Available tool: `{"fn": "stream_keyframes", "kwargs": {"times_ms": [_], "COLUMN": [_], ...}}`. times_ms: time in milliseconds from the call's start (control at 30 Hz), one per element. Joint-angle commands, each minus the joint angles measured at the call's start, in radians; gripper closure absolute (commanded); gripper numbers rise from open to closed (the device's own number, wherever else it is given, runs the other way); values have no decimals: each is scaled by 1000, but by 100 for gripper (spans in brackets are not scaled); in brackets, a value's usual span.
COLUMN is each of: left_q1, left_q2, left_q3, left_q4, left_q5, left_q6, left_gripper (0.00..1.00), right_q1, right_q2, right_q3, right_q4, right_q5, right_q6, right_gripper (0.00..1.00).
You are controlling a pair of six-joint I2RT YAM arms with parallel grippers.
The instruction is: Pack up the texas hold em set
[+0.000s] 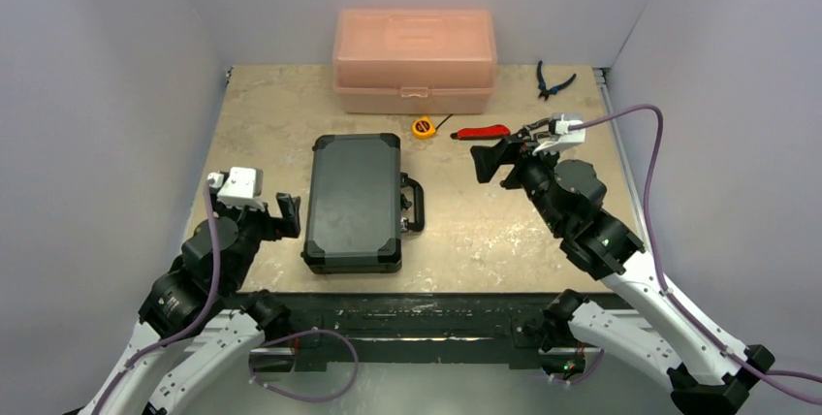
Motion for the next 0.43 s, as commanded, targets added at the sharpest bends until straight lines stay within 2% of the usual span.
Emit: {"fn": "stream_keyframes", "kwargs": {"times_ms": [0, 400], "left_q1": [-4, -5], "left_q2": [-32, 23], "left_q3": [-17, 3], "left_q4": [69, 33], "left_q5": [-25, -19], "left_q6": [40, 54], "left_gripper": [11, 11], "right_q1": [2, 2], "right_q2": [-39, -13], "right_q3": [-40, -28], "right_q4": [87, 59], "right_q5": [35, 50], "right_q6": [37, 78], "right_gripper": [1, 1]}}
